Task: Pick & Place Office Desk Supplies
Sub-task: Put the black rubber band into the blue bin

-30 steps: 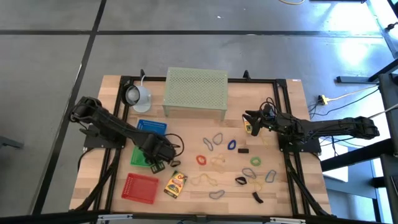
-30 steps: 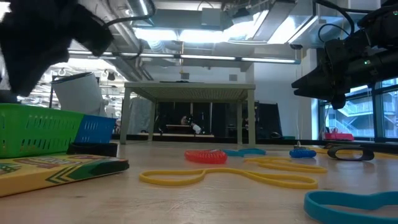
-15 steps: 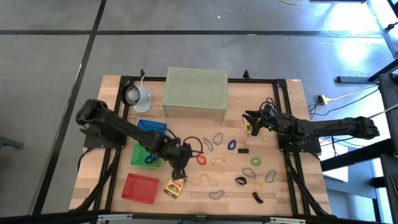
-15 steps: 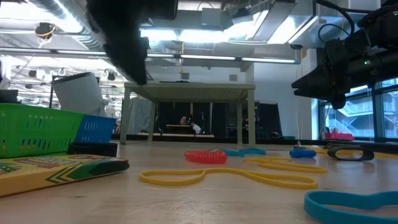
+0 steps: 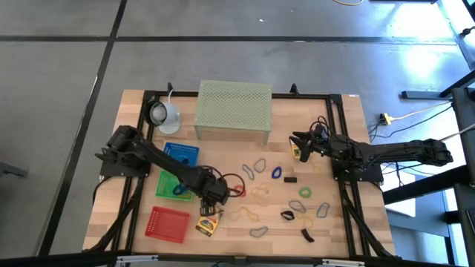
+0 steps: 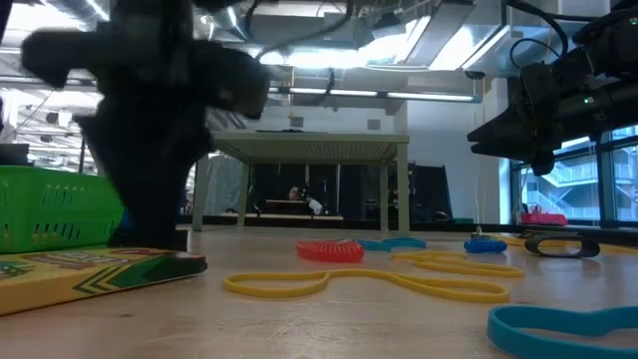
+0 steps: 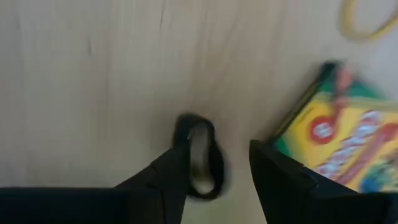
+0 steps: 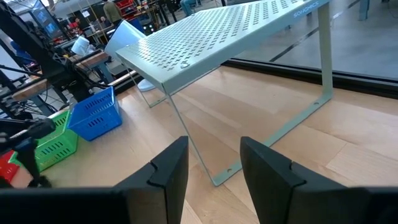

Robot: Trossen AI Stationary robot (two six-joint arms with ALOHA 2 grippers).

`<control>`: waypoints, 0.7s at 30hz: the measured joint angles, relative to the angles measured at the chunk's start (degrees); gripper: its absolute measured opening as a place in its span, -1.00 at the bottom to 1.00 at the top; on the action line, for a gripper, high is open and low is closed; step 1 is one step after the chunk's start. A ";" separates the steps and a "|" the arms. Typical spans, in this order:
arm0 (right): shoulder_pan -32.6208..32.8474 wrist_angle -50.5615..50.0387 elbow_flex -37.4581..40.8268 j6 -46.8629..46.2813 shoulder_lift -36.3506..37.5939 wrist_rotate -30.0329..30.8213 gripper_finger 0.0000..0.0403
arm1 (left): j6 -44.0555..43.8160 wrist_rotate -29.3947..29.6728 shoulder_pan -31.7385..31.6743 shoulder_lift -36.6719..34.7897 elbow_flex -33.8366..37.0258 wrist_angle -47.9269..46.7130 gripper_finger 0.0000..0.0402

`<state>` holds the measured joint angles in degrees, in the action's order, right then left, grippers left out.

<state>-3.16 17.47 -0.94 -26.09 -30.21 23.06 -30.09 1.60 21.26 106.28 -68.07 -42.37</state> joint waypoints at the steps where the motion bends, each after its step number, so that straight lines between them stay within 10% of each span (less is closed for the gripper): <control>1: 0.01 0.02 0.01 0.00 0.01 -0.02 -0.27 | 0.00 0.02 0.01 0.64 0.00 -0.96 -0.19; 10: -0.02 -0.14 0.00 0.00 -0.01 0.00 -0.27 | 3.61 0.73 0.02 4.17 -0.24 -1.84 -0.28; 21: -0.02 -0.39 -0.01 0.00 0.01 0.01 -0.27 | 5.40 3.25 -0.88 4.40 -3.43 -2.85 -0.93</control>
<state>-3.18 17.08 -0.95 -26.09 -30.20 23.07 -24.69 4.85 20.37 110.68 -71.50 -45.22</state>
